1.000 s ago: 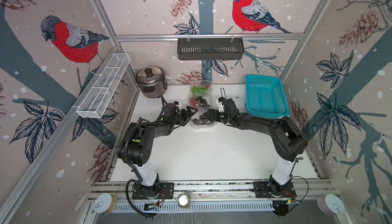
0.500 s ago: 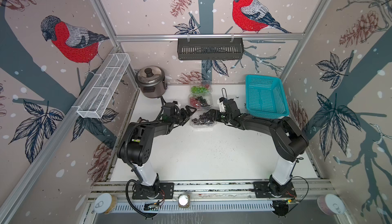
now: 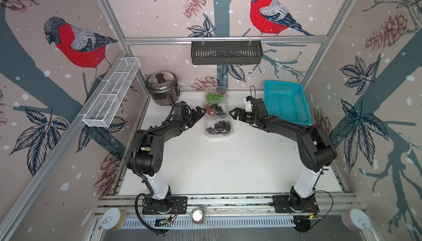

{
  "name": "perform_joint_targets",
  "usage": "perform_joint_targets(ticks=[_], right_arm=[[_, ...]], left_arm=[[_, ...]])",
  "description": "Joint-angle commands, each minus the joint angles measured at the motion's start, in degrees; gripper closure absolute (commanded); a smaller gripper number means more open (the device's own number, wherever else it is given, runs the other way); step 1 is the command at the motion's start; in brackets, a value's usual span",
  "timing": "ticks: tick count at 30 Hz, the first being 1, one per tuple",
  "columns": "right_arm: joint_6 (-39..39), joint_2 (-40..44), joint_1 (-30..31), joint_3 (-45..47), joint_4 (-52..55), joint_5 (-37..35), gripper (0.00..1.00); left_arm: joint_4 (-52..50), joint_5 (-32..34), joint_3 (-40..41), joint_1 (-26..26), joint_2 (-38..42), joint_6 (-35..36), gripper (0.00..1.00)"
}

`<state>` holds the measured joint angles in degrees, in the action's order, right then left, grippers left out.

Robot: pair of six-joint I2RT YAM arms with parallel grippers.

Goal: Pack grapes into containers
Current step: Move the packing box to the center of the board, then adjust the packing box at the center of the board.

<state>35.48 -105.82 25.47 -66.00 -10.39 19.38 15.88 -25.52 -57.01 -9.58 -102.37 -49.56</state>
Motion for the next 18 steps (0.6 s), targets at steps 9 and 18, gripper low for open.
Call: perform_joint_targets(ticks=[9, 18], right_arm=[[-2.91, -8.79, -0.67, -9.37, -0.22, 2.89, 0.0], [-1.47, -14.36, -0.62, -14.39, -1.07, 5.55, 0.0]], left_arm=[[2.98, -4.28, -15.58, 0.71, -13.38, -1.63, 0.03], [2.6, -6.4, -22.42, -0.83, -19.37, -3.09, 0.03]])
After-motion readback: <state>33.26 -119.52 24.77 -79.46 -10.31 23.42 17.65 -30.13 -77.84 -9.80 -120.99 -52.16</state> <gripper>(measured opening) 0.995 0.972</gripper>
